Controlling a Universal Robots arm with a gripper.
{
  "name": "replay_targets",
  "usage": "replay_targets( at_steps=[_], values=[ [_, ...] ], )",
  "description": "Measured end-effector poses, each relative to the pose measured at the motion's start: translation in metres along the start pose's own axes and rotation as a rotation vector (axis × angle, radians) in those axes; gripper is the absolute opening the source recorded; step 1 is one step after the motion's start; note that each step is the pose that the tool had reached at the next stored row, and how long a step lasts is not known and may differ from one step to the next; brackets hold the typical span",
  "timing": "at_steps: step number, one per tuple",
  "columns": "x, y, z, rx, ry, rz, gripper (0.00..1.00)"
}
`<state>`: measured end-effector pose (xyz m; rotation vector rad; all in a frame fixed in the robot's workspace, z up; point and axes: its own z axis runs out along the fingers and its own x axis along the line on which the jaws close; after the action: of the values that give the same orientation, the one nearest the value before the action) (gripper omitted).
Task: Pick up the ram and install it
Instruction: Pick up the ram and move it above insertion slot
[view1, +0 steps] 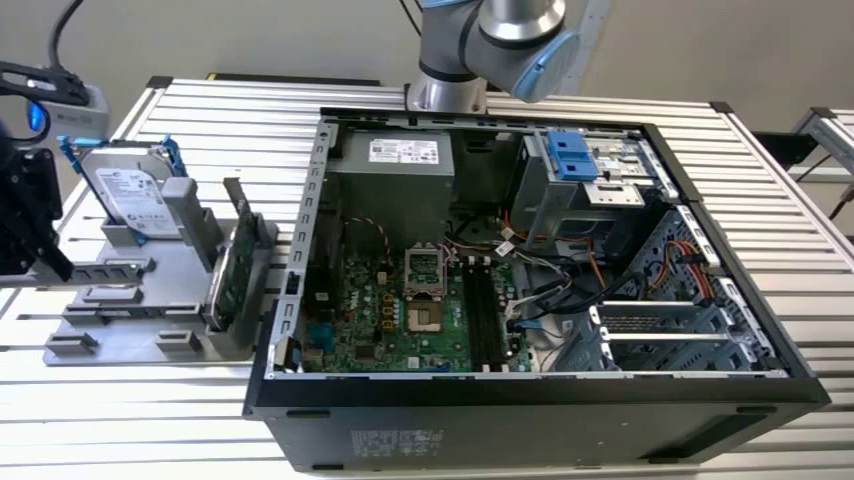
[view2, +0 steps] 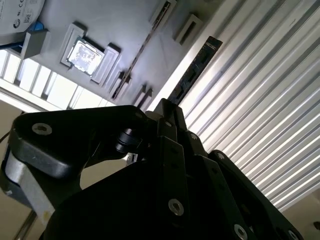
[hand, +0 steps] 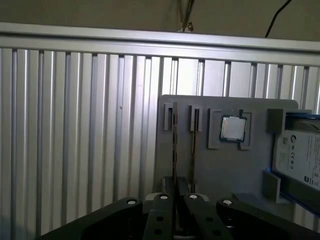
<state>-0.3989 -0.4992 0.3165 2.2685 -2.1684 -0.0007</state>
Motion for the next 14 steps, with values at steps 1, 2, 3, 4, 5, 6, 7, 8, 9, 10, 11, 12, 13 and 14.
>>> replay_targets(
  at_steps=[1, 2, 3, 4, 5, 6, 7, 8, 9, 10, 11, 12, 13, 14],
  values=[
    [0.0000, 0.0001, -0.0013, 0.0000, 0.0000, 0.000, 0.00],
    [0.0000, 0.0001, -0.0026, -0.0001, 0.0001, 0.000, 0.00],
    [0.0000, 0.0002, -0.0039, -0.0001, 0.0000, 0.000, 0.00],
    [0.0000, 0.0002, -0.0053, -0.0001, 0.0000, 0.000, 0.00],
    [0.0000, 0.0002, -0.0065, 0.0000, 0.0000, 0.000, 0.00],
    [0.0000, 0.0003, -0.0079, -0.0001, 0.0001, 0.000, 0.00],
    [0.0000, 0.0003, -0.0091, 0.0000, 0.0000, 0.000, 0.00],
    [0.0000, 0.0003, -0.0104, 0.0000, 0.0000, 0.000, 0.00],
    [0.0000, 0.0004, -0.0116, 0.0000, 0.0000, 0.000, 0.00],
    [0.0000, 0.0004, -0.0128, 0.0001, -0.0001, 0.000, 0.00],
    [0.0000, 0.0005, -0.0140, -0.0001, 0.0000, 0.000, 0.00],
    [0.0000, 0.0005, -0.0149, 0.0000, 0.0000, 0.000, 0.00],
    [0.0000, 0.0006, -0.0160, 0.0000, 0.0000, 0.000, 0.00],
    [0.0000, 0.0006, -0.0168, 0.0000, 0.0000, 0.000, 0.00]
  ],
)
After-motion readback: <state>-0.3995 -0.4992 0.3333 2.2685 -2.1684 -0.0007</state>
